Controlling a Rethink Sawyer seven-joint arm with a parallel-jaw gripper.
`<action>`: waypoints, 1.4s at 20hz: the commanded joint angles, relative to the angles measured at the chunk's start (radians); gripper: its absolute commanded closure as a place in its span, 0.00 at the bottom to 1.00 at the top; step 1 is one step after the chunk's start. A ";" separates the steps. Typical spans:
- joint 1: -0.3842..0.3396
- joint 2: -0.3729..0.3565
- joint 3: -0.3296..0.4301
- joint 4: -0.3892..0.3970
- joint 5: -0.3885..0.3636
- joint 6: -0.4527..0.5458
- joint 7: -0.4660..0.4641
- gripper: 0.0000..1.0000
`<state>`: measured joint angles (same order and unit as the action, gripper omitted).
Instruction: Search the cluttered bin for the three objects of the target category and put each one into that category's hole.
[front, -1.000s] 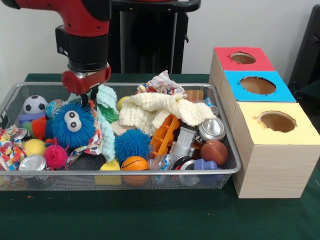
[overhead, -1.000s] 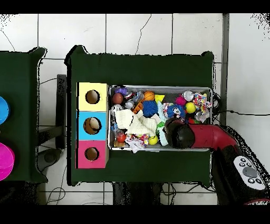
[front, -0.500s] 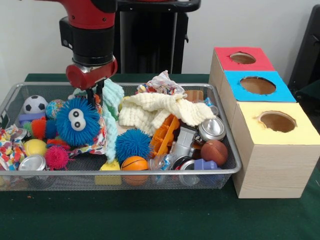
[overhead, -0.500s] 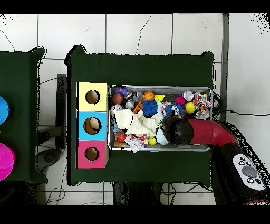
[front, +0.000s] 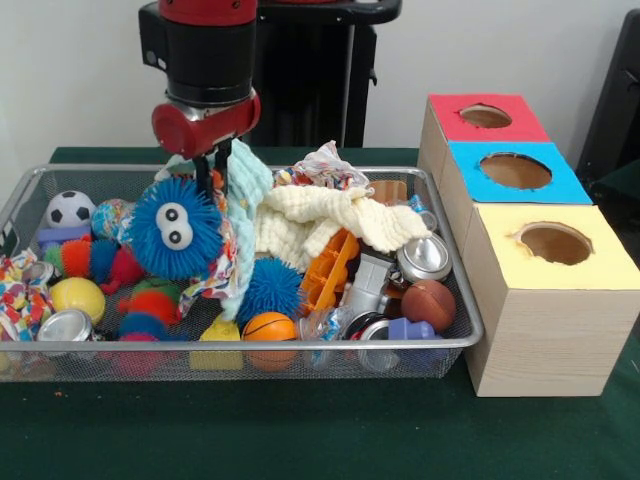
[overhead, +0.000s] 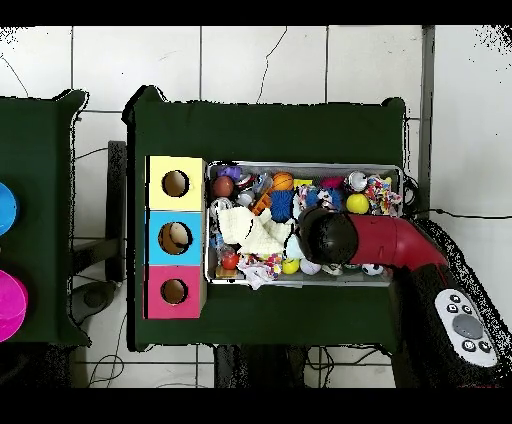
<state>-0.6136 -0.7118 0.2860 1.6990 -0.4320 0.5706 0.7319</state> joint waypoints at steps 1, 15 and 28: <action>0.000 -0.131 -0.004 0.090 0.065 0.059 0.172 1.00; -0.042 -0.098 -0.130 0.209 -0.052 -0.172 0.187 1.00; 0.028 -0.045 -0.207 0.214 -0.016 -0.229 0.226 1.00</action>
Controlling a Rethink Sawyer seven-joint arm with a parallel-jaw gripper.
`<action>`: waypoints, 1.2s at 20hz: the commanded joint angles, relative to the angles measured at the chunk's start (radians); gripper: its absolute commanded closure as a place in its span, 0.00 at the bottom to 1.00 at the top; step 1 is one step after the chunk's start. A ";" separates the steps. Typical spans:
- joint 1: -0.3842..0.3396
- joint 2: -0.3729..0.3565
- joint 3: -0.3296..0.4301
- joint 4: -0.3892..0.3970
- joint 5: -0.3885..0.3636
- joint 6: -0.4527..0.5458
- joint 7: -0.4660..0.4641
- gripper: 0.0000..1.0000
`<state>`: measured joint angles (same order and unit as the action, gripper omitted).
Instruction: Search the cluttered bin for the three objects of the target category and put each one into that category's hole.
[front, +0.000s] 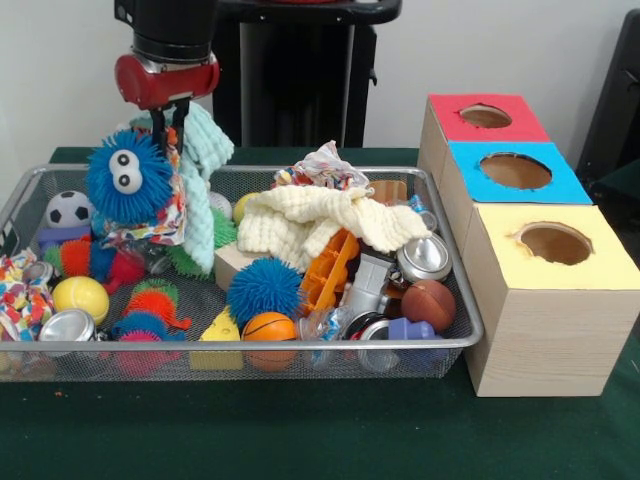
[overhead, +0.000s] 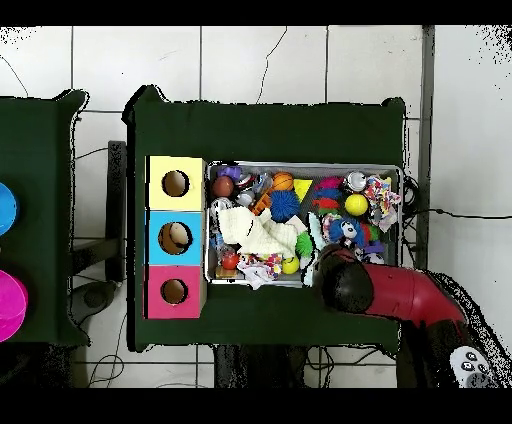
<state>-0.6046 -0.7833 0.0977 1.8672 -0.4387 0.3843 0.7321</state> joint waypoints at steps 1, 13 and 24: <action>0.011 0.025 -0.012 0.056 0.001 -0.052 0.229 1.00; -0.001 0.015 0.021 0.061 0.029 -0.043 0.215 1.00; 0.010 0.022 0.031 0.036 0.033 -0.036 0.209 1.00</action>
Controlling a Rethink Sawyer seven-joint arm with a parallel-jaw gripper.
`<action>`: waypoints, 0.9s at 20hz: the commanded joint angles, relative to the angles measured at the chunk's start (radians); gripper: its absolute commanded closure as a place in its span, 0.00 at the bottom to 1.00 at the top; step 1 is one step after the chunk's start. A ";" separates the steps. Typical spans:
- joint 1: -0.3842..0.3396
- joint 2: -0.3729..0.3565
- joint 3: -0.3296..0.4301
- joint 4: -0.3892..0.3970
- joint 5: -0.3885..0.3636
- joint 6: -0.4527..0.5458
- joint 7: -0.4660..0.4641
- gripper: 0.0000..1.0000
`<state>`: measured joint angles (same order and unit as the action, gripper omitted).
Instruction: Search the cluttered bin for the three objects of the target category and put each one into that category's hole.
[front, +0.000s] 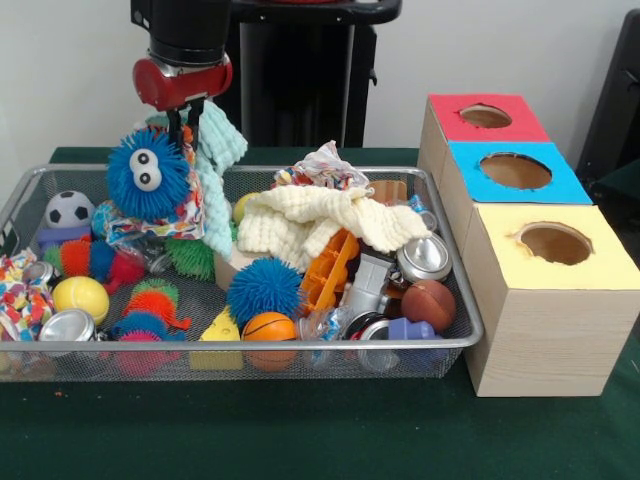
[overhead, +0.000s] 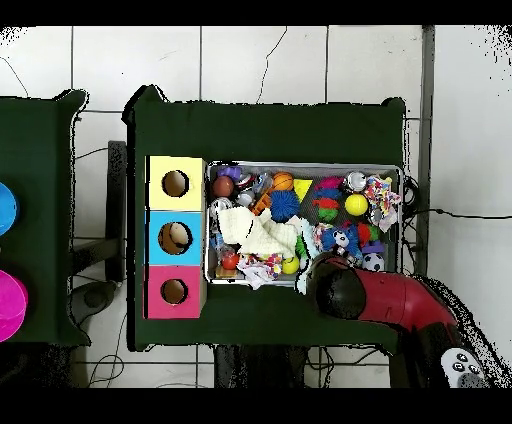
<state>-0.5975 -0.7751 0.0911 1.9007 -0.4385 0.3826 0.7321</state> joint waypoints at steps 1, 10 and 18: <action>0.005 0.016 0.038 -0.004 0.033 -0.030 0.208 1.00; 0.016 0.022 0.048 -0.039 0.051 0.015 0.196 0.00; 0.025 0.030 0.055 -0.057 0.052 0.018 0.186 0.00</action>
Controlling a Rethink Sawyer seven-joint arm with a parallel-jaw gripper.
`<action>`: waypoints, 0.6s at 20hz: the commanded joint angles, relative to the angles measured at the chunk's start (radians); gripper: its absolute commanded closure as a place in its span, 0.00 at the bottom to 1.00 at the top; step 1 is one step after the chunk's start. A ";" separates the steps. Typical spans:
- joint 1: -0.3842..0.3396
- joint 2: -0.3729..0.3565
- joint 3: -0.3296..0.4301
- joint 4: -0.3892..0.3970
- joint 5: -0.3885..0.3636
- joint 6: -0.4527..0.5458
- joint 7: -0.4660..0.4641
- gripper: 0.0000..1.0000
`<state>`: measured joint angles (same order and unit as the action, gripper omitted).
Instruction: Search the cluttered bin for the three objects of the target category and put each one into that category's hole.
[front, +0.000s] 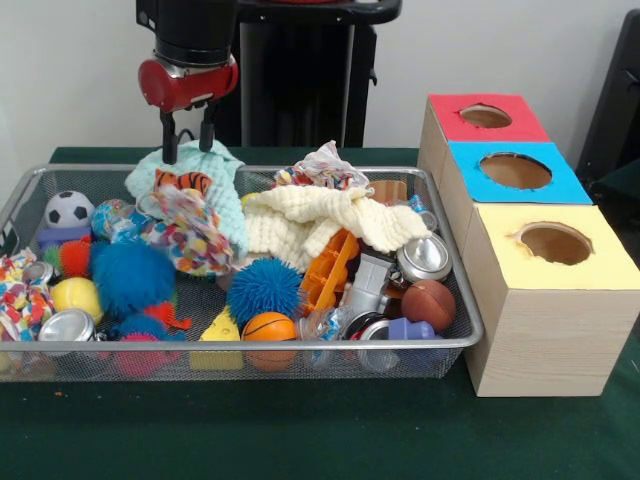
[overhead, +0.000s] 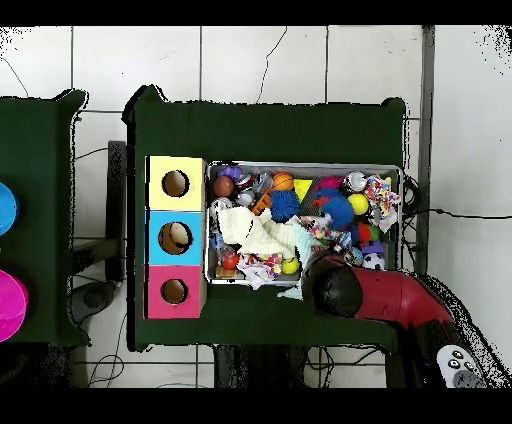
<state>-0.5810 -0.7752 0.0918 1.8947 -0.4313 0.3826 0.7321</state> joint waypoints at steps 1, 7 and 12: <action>-0.008 0.024 0.072 -0.036 0.044 -0.003 0.177 0.00; -0.020 0.023 0.072 -0.048 0.034 -0.013 0.162 0.00; -0.040 0.045 0.084 -0.051 0.023 -0.043 0.153 0.00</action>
<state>-0.5845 -0.7748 0.0943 1.8929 -0.4281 0.3824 0.7321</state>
